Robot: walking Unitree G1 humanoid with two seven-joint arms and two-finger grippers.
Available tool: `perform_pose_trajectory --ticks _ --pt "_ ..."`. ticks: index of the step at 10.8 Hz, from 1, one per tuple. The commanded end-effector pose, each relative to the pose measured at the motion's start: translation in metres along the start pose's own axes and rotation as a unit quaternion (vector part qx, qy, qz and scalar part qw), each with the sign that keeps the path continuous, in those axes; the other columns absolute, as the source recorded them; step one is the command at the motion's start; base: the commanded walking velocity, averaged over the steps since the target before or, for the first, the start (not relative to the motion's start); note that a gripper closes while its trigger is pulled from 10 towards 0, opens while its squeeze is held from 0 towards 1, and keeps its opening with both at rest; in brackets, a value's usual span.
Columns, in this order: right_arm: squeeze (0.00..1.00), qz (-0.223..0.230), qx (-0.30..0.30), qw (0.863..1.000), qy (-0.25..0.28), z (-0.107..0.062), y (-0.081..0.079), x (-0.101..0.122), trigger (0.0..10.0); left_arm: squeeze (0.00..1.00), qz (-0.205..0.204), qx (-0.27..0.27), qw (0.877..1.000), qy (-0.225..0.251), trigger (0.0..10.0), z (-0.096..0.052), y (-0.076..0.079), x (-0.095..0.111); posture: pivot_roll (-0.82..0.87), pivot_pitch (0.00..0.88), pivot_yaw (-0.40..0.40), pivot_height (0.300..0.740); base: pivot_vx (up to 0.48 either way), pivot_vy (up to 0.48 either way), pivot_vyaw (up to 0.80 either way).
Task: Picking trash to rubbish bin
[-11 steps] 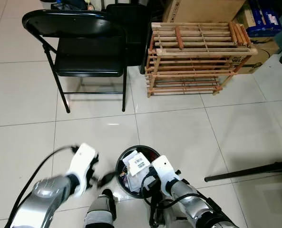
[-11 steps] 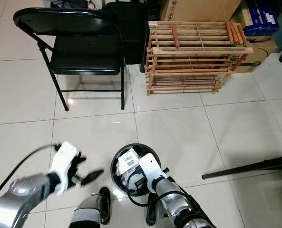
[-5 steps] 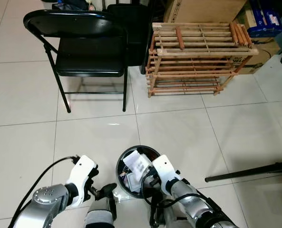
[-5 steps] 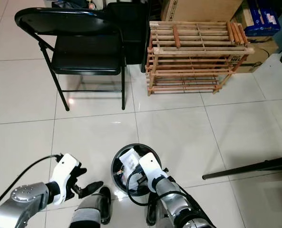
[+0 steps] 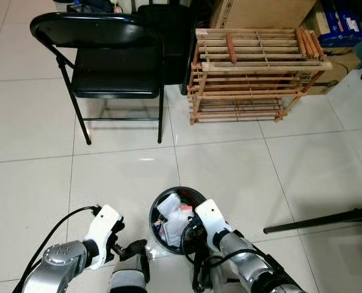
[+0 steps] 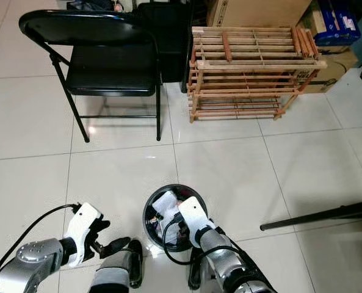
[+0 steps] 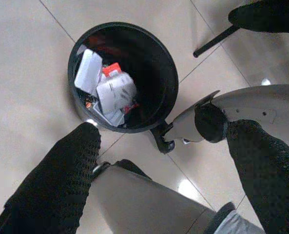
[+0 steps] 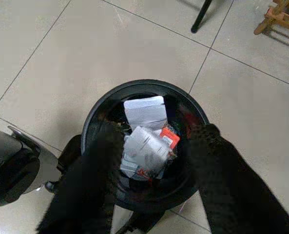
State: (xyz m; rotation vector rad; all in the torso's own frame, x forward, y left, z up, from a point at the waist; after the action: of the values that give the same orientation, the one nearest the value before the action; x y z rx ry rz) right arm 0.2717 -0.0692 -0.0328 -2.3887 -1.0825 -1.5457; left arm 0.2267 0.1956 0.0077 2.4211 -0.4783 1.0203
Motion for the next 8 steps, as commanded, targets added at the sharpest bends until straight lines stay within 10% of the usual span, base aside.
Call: perform_pose_trajectory --ticks 1,8 --pt "1.00 0.010 0.006 1.000 -0.015 -0.004 -0.004 -0.011 10.0 1.00 -0.002 -0.010 1.000 -0.015 10.0 0.002 0.003 -0.010 0.35 0.336 -0.082 0.740 0.000 0.000 0.00" --pt "0.90 0.016 -0.078 0.995 0.057 -0.011 0.031 0.006 10.0 1.00 0.027 0.006 0.999 0.037 10.0 0.039 0.004 0.010 0.33 0.298 -0.093 0.740 0.000 0.000 0.00"
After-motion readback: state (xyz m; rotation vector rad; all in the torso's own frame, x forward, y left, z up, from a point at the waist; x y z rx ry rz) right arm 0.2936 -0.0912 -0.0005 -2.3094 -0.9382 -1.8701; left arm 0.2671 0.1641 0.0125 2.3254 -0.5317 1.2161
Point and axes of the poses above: a point about 5 cm out from each wrist's last joint towards the gripper, its own z axis pointing out of the wrist towards the gripper, its own x axis along the axis of the wrist's last joint, y = z × x, the point moved 2 cm from there along z, pointing out of the wrist towards the gripper, and after that the axes turned 11 degrees about -z, right-handed, at the moved point
